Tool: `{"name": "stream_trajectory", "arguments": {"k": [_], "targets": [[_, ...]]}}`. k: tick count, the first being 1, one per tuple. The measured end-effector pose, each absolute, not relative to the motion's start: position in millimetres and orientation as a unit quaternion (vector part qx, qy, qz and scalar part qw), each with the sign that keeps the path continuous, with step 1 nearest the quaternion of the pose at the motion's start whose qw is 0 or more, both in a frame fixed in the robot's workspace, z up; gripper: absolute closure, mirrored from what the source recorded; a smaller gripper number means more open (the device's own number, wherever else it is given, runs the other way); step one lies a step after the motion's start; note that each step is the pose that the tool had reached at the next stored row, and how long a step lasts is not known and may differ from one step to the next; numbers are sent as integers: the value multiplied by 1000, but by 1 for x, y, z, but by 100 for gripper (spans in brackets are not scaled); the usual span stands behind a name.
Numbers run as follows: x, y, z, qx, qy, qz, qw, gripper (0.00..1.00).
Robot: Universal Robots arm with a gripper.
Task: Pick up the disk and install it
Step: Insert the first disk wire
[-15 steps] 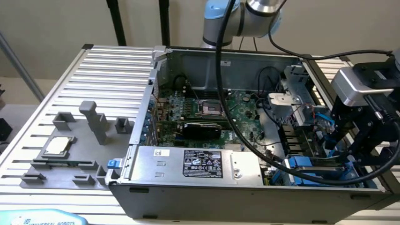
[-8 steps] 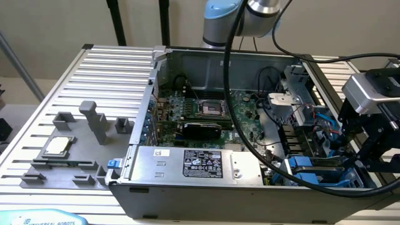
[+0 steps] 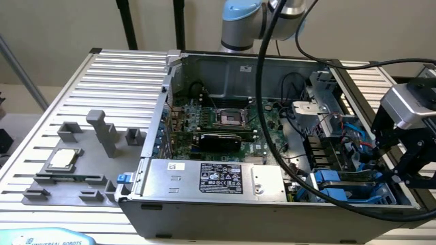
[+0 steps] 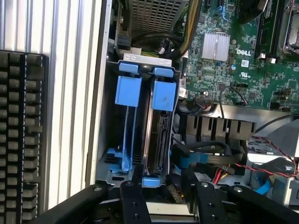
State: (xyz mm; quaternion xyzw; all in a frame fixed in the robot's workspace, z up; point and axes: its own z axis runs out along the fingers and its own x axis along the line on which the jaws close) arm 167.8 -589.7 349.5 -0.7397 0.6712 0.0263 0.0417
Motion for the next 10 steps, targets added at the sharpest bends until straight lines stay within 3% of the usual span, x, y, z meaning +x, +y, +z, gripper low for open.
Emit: {"name": "stream_trajectory", "arguments": {"k": [6,8,10], "targets": [[174,-589,347,-752,657,27,41,55],[176,-589,347,-755,654,27,41,64],[177,-588,347,-758,650,28,41,64]]}}
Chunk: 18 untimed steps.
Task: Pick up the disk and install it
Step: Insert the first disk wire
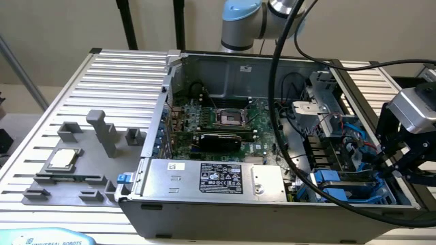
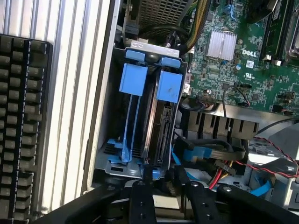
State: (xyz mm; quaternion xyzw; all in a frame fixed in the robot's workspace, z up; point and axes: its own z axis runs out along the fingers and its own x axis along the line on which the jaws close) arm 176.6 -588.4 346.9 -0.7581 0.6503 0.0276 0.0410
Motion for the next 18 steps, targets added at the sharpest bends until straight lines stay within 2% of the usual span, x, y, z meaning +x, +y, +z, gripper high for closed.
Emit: {"name": "stream_trajectory", "arguments": {"k": [1,6,7,10,12,18], "targets": [[177,-588,347,-760,649,28,41,70],[178,-586,347,-765,642,28,41,73],[178,-586,347,-766,641,28,41,80],[177,-584,347,-768,638,29,40,80],[177,-583,347,-769,637,31,38,84],[173,-578,347,-771,635,38,32,84]]}}
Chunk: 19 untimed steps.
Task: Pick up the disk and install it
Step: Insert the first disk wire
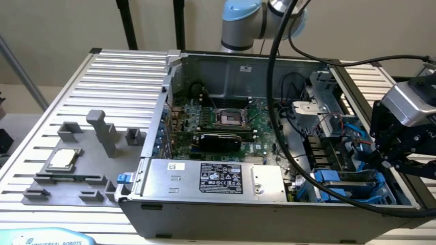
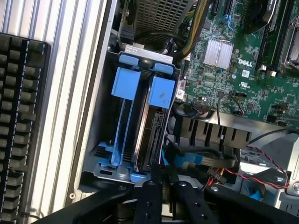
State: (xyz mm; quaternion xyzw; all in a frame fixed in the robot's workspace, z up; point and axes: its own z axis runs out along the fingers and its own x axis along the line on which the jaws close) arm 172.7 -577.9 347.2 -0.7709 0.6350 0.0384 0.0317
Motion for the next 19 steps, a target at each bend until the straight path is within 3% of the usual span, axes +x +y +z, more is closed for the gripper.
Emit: {"name": "stream_trajectory", "arguments": {"k": [12,19], "targets": [[138,-576,349,-770,636,41,29,84],[137,-576,349,-756,652,34,33,84]]}}
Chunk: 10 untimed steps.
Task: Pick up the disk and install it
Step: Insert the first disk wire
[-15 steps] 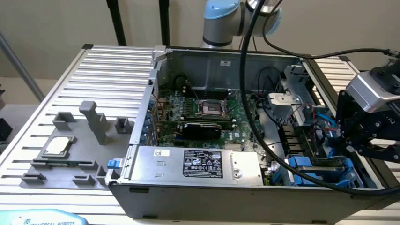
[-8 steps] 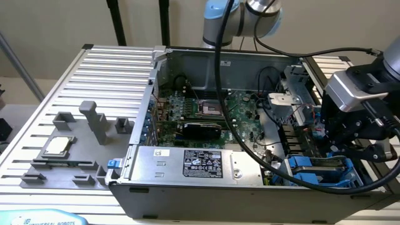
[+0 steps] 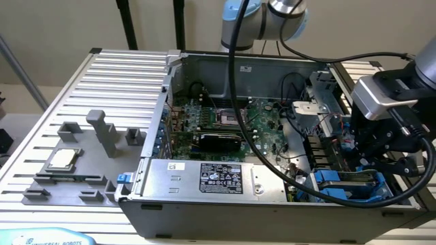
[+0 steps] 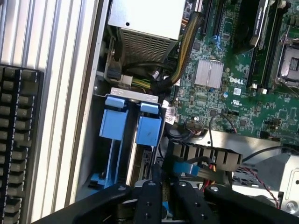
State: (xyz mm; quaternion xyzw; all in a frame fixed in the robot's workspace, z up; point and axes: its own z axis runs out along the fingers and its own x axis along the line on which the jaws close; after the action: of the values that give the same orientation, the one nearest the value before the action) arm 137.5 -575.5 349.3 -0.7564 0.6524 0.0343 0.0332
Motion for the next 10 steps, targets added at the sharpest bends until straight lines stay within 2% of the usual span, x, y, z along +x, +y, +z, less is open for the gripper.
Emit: {"name": "stream_trajectory", "arguments": {"k": [6,10], "targets": [[135,-578,349,-756,652,7,56,84],[127,-584,349,-756,652,0,63,84]]}}
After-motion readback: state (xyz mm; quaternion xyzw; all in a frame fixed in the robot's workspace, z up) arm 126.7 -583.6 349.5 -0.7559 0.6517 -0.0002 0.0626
